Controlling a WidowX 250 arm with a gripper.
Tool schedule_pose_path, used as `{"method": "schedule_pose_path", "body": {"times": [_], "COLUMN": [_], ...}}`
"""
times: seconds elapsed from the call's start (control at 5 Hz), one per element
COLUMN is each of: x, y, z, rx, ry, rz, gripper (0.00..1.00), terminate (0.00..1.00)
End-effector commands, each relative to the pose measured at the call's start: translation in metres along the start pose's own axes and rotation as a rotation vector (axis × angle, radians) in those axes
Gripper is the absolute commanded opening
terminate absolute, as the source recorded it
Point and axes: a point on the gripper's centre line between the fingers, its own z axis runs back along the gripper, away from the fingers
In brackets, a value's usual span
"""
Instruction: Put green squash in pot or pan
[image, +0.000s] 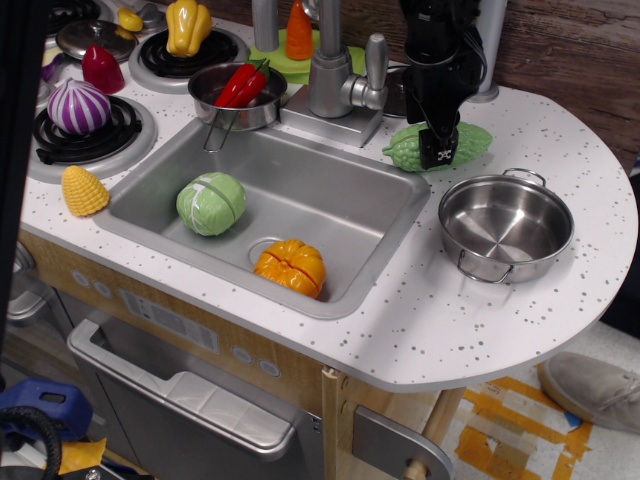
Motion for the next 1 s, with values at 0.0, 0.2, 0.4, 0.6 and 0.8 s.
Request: {"method": "schedule_pose_path", "body": {"times": [0.0,0.2,0.4,0.6,0.8], "x": [-0.002,-0.002,-0.001,0.001,0.01], "y": [0.012,0.012,0.011,0.016,0.026], "z": [0.007,0.005,0.006,0.019,0.056], "rx": [0.02,0.045,0.034,0.016,0.036], "ry": [-0.071,-0.068,-0.091,-0.084,-0.016], "rz": [0.021,0.013,0.026,0.026,0.015], "gripper": [1.0,0.0,0.0,0.0,0.0], "terminate": [0.0,0.0,0.0,0.0,0.0]}}
